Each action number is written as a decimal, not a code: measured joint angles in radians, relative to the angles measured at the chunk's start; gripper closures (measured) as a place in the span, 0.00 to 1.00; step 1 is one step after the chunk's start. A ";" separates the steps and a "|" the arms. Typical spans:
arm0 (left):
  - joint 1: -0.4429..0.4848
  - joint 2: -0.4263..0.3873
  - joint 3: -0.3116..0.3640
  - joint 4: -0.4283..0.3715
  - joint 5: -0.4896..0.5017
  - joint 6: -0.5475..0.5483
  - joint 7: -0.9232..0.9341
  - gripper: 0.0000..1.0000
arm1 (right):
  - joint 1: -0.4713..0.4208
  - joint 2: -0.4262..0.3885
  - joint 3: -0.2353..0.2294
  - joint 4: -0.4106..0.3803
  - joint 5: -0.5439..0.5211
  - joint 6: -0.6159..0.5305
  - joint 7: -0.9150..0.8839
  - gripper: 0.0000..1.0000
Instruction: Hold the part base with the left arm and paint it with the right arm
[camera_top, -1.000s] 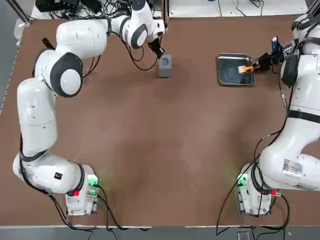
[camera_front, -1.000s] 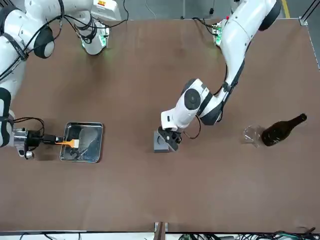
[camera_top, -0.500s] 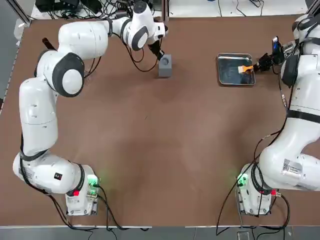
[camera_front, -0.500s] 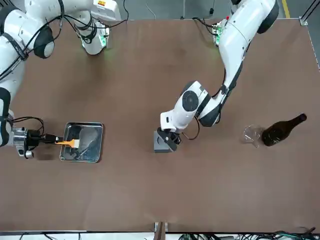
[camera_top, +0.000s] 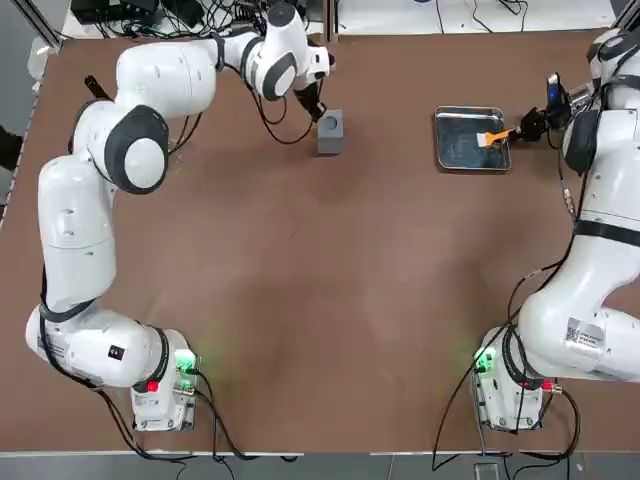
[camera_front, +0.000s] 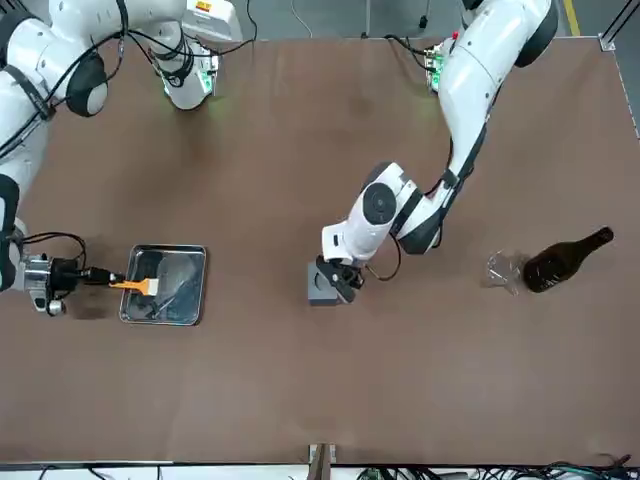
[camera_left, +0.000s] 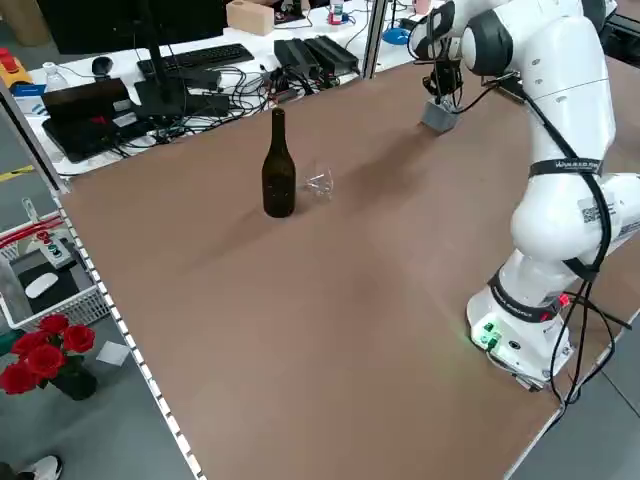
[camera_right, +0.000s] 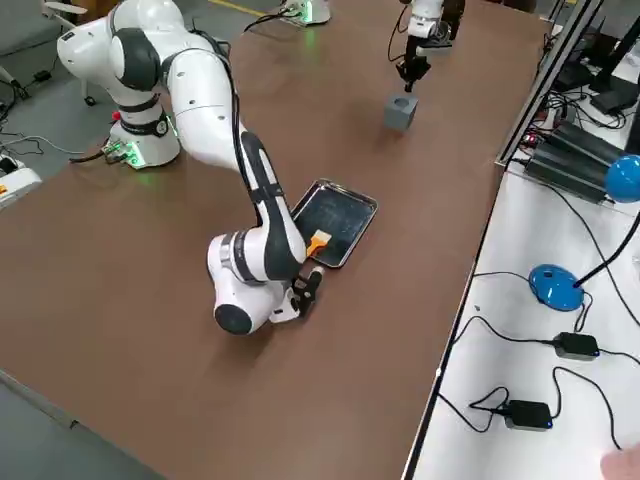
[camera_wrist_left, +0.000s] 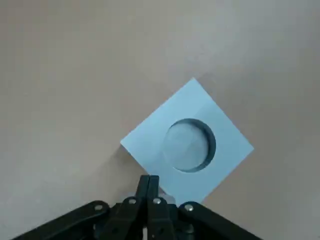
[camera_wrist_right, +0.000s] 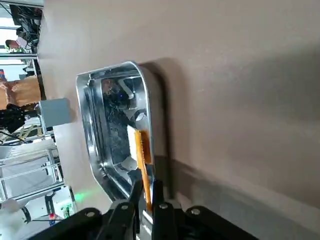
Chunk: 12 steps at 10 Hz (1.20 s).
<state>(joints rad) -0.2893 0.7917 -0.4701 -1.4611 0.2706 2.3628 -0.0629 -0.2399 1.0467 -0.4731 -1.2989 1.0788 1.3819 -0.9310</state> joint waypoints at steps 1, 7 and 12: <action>-0.001 0.000 0.000 0.000 0.000 -0.002 0.000 0.99 | -0.001 0.000 -0.007 0.003 0.000 -0.014 0.000 0.89; -0.003 0.015 0.000 -0.003 0.000 -0.005 0.001 0.99 | 0.015 -0.026 -0.045 0.034 0.002 -0.110 0.094 0.93; -0.003 0.015 0.000 -0.003 0.000 -0.004 0.001 0.98 | 0.161 -0.132 -0.144 0.037 -0.117 0.024 0.196 0.95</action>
<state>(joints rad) -0.2924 0.8070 -0.4701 -1.4638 0.2709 2.3587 -0.0615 -0.0791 0.9143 -0.6175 -1.2616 0.9617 1.4061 -0.7348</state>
